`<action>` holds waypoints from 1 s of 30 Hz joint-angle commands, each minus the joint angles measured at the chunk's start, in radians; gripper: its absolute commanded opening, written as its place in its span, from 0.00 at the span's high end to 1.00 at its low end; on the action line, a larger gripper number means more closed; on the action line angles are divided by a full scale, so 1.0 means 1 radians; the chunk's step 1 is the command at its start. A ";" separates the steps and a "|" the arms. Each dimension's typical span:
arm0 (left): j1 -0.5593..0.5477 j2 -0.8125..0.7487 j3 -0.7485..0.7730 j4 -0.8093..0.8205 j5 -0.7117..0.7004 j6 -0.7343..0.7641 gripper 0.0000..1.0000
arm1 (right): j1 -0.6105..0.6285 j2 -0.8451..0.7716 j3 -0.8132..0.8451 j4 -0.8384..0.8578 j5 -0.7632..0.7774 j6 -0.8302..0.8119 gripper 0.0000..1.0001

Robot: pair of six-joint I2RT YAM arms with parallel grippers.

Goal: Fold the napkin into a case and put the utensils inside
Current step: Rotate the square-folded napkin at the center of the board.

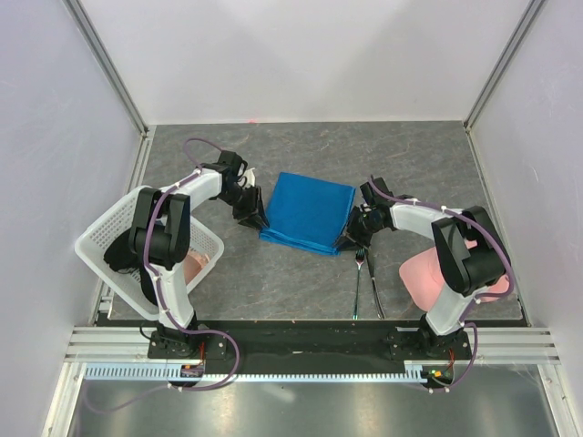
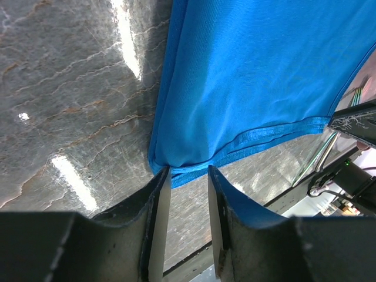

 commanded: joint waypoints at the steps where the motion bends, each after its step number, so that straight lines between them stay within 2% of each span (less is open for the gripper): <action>1: -0.003 -0.019 -0.002 0.008 -0.015 0.020 0.61 | 0.001 -0.056 0.042 -0.058 0.043 -0.039 0.63; 3: -0.003 -0.023 -0.002 -0.004 -0.017 0.029 0.57 | -0.001 -0.065 0.063 -0.080 0.053 -0.047 0.60; 10: -0.003 -0.046 0.001 -0.018 -0.044 0.050 0.54 | -0.001 -0.059 0.085 -0.088 0.041 -0.061 0.58; 30: -0.001 -0.007 0.044 -0.029 -0.046 0.043 0.52 | 0.002 0.001 0.002 0.036 -0.032 0.004 0.64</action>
